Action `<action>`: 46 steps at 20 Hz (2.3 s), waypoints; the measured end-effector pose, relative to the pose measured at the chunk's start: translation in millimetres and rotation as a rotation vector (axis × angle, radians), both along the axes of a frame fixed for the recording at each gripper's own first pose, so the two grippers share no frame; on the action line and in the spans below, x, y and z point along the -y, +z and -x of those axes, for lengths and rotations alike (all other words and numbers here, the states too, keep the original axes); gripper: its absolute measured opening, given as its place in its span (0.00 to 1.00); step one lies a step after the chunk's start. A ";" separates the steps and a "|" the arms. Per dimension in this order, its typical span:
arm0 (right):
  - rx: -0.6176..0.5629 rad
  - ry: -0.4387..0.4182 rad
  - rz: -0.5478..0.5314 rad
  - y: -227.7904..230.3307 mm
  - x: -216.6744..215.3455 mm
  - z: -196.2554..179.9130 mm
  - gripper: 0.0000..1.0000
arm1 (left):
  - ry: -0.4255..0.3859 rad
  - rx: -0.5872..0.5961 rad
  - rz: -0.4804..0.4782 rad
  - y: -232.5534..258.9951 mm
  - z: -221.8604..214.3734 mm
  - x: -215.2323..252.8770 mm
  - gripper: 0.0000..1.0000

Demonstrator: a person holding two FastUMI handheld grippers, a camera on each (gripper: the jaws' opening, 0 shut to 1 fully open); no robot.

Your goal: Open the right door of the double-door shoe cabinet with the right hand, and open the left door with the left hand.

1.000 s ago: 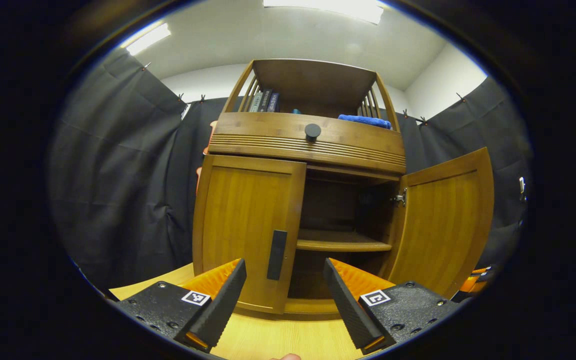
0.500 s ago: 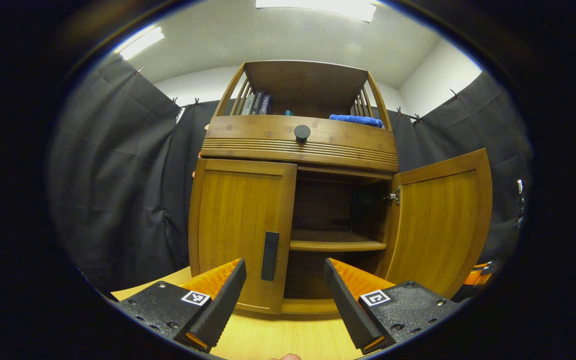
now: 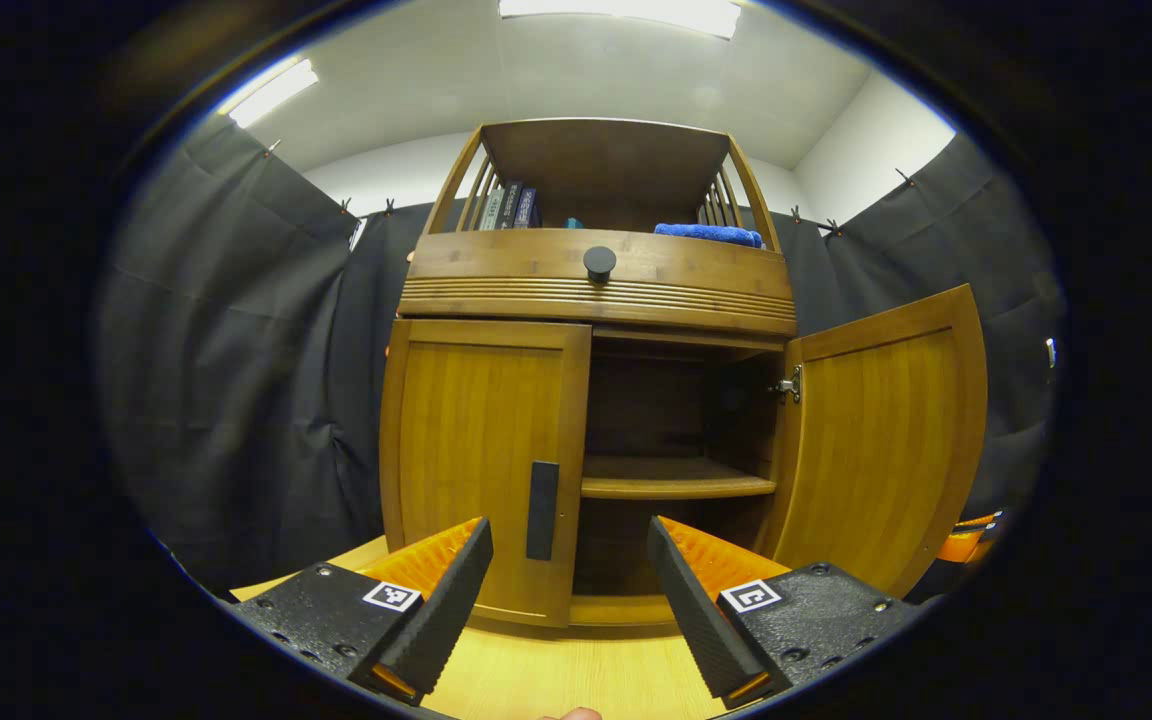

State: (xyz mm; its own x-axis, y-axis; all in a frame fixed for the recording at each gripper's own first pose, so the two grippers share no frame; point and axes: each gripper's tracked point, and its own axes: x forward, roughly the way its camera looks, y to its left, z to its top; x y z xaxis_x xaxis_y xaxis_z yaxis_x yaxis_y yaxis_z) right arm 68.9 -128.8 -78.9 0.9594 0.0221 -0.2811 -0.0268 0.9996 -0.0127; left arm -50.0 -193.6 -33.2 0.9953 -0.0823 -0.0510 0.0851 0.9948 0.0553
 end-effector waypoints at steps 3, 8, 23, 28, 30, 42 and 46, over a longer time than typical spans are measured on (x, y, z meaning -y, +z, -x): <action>0.028 -0.047 0.012 18.2 5.0 17.4 0.31 | -0.007 -0.015 -0.007 -9.2 -6.6 0.5 0.91; 0.045 -0.088 -0.050 28.2 -17.1 41.9 0.36 | -0.018 -0.049 -0.029 -26.2 -56.1 -5.1 0.90; 0.060 -0.050 -0.008 31.6 -97.0 34.1 0.92 | -0.052 -0.047 -0.017 -60.8 -162.5 -38.3 0.91; 0.050 -0.072 -0.009 28.3 -106.5 28.8 0.96 | -0.091 -0.075 -0.021 -84.6 -184.1 -26.1 0.91; 0.051 -0.083 0.004 28.3 -108.1 30.6 1.00 | -0.093 -0.067 -0.036 -89.3 -193.6 -25.6 0.90; 0.040 -0.128 0.053 27.4 -101.6 37.6 0.92 | -0.082 -0.108 -0.062 -100.1 -199.6 -21.9 0.27; 0.050 -0.114 0.068 30.3 -103.7 38.2 0.92 | -0.043 -0.140 -0.049 -92.9 -187.1 -25.2 0.28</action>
